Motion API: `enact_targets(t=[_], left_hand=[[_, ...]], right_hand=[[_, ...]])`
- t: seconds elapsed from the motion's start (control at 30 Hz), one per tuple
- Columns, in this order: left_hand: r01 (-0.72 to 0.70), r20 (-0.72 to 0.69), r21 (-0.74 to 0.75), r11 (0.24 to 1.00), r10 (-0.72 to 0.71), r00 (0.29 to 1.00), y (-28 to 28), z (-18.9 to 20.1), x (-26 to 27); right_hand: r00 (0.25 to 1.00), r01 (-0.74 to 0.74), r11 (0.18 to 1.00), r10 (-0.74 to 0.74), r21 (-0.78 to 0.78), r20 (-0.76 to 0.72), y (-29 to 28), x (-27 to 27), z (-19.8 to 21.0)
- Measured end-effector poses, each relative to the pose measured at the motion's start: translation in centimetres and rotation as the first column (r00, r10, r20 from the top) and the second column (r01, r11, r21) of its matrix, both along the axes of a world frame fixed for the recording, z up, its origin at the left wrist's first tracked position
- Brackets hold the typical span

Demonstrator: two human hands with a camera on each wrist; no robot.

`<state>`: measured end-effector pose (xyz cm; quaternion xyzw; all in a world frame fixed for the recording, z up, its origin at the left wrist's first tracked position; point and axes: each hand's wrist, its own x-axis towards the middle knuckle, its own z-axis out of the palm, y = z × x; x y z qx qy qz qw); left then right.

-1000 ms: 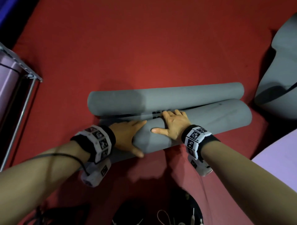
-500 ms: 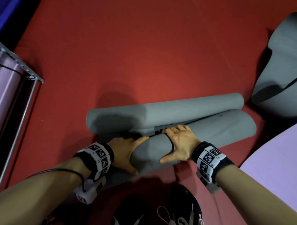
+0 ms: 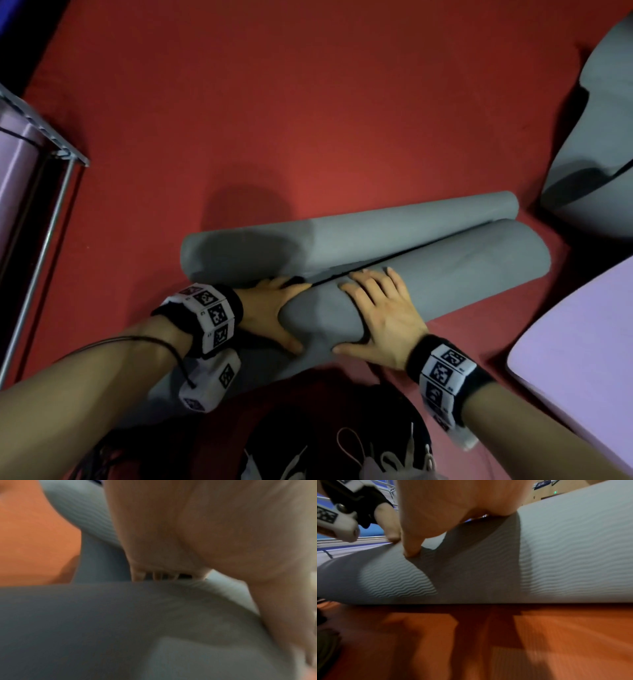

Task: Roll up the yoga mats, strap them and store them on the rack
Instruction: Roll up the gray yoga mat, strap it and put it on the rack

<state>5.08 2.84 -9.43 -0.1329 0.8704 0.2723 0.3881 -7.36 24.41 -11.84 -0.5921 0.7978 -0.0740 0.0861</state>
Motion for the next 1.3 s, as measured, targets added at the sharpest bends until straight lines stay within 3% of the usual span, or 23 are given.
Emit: enact_targets(t=[0.1, 0.2, 0.27, 0.3, 0.5, 0.73, 0.83, 0.9, 1.0, 1.17, 1.3], left_hand=[[-0.234, -0.135, 0.062, 0.970, 0.240, 0.961, -0.9, 0.7, -1.5], [-0.419, -0.396, 0.215, 0.882, 0.471, 0.788, -1.9, 1.9, -3.5], [-0.511, -0.432, 0.298, 0.806, 0.591, 0.681, -2.9, 2.7, -4.9], [-0.531, -0.415, 0.307, 0.790, 0.613, 0.673, -3.3, 2.8, -5.5], [-0.524, -0.441, 0.177, 0.833, 0.543, 0.715, -4.3, 3.5, -6.9], [-0.480, -0.451, 0.113, 0.870, 0.475, 0.756, -5.5, 3.3, -5.3], [-0.267, -0.473, 0.047, 0.963, 0.257, 0.843, -3.8, 2.7, -2.7], [-0.077, -0.349, -0.084, 0.993, 0.043, 0.936, -3.0, 2.0, -0.9], [0.078, -0.170, -0.223, 0.972, -0.117, 0.978, -2.2, 0.6, 0.1], [0.020, -0.167, -0.190, 0.982, -0.053, 0.985, -2.5, 0.0, -0.3], [-0.013, -0.181, -0.177, 0.984, -0.020, 0.983, -3.3, 0.4, -0.7]], right_hand=[[1.000, -0.011, 0.998, 0.010, 0.064, 0.012, -1.4, -0.9, 0.4], [1.000, -0.015, 0.997, 0.015, 0.070, 0.002, -2.5, -1.6, 0.7], [1.000, -0.014, 0.998, 0.014, 0.055, 0.000, -2.9, -1.8, 0.8], [1.000, -0.016, 0.999, 0.016, 0.048, 0.002, -3.0, -1.9, 0.8], [0.995, -0.023, 0.993, 0.012, 0.119, 0.096, -5.0, -3.6, 1.3], [0.993, -0.063, 0.967, 0.037, 0.249, 0.108, -9.1, -6.3, 1.0], [1.000, -0.023, 0.970, 0.018, 0.241, 0.020, -9.3, -6.1, 1.4], [1.000, 0.019, 0.966, -0.013, 0.258, -0.026, -9.3, -5.8, 1.9], [0.998, 0.057, 0.959, -0.055, 0.279, -0.014, -9.4, -5.5, 2.2], [0.986, 0.092, 0.960, -0.126, 0.265, 0.112, -8.6, -5.5, 2.7], [0.996, 0.028, 0.944, 0.002, 0.330, -0.091, -5.7, -6.2, 1.9]])
